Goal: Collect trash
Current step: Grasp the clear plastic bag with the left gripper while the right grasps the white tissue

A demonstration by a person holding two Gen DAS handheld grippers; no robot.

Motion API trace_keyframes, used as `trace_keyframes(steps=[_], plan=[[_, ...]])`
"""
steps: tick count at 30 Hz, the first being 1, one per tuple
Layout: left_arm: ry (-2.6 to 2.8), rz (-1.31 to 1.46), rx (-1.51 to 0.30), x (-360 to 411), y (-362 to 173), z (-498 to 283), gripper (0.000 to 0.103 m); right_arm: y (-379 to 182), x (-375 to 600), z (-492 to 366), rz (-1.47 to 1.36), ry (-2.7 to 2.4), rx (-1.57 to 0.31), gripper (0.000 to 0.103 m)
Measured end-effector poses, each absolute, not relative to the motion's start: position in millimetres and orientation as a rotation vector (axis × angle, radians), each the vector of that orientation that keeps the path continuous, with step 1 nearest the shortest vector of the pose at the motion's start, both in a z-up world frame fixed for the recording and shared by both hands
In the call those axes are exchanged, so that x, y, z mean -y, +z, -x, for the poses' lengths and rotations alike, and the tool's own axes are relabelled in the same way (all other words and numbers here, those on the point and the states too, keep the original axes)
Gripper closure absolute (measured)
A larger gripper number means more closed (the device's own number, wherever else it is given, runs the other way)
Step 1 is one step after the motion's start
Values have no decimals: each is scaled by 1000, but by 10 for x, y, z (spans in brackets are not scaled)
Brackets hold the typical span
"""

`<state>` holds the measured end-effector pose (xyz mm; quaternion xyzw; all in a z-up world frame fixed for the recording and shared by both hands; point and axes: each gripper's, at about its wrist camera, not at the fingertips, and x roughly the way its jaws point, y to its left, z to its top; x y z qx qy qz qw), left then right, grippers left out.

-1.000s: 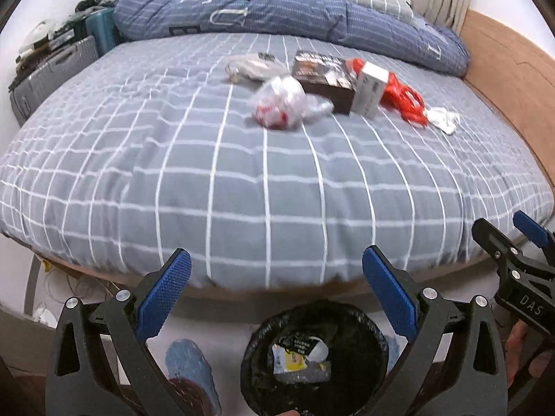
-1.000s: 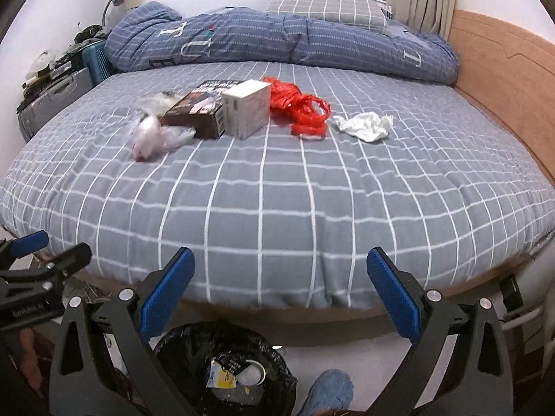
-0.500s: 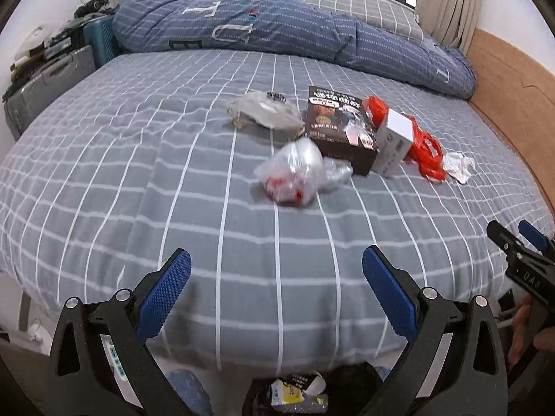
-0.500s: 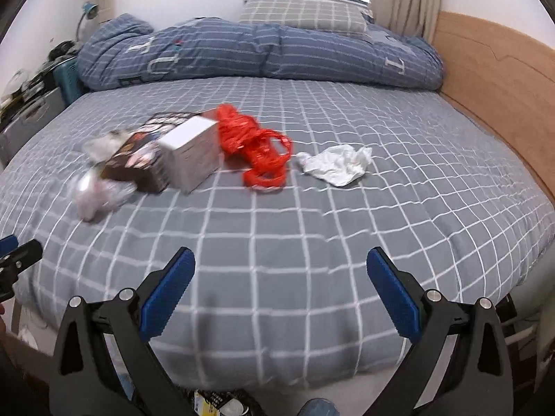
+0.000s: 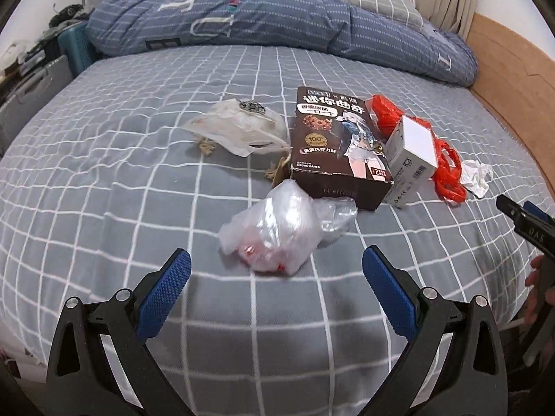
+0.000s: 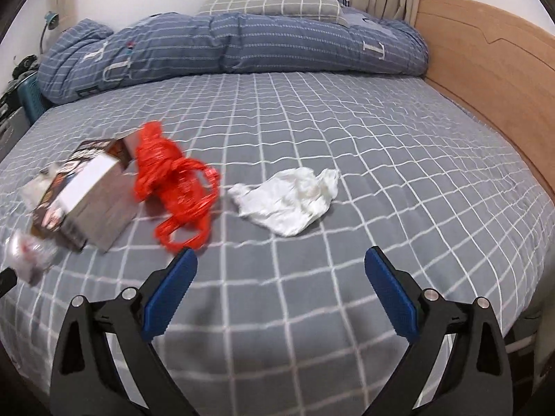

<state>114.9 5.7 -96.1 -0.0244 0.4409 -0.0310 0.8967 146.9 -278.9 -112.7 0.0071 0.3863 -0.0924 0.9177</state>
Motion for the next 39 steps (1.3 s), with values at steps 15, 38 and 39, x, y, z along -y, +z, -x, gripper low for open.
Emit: trace_keyframes(steps=[15,38,39], plan=[[-103,44,-948,-2,-1106,-1581,12,-1370,3047,-2257,20,-182,-852,26],[-111,34,-967,44,-1233,-1577,43,-1603,3005,-2449,-19,-144,-949,83],[-112,35,-966,38,-1231,-1575,43,-1600,3001,-2442,-20,-145,-948,84]])
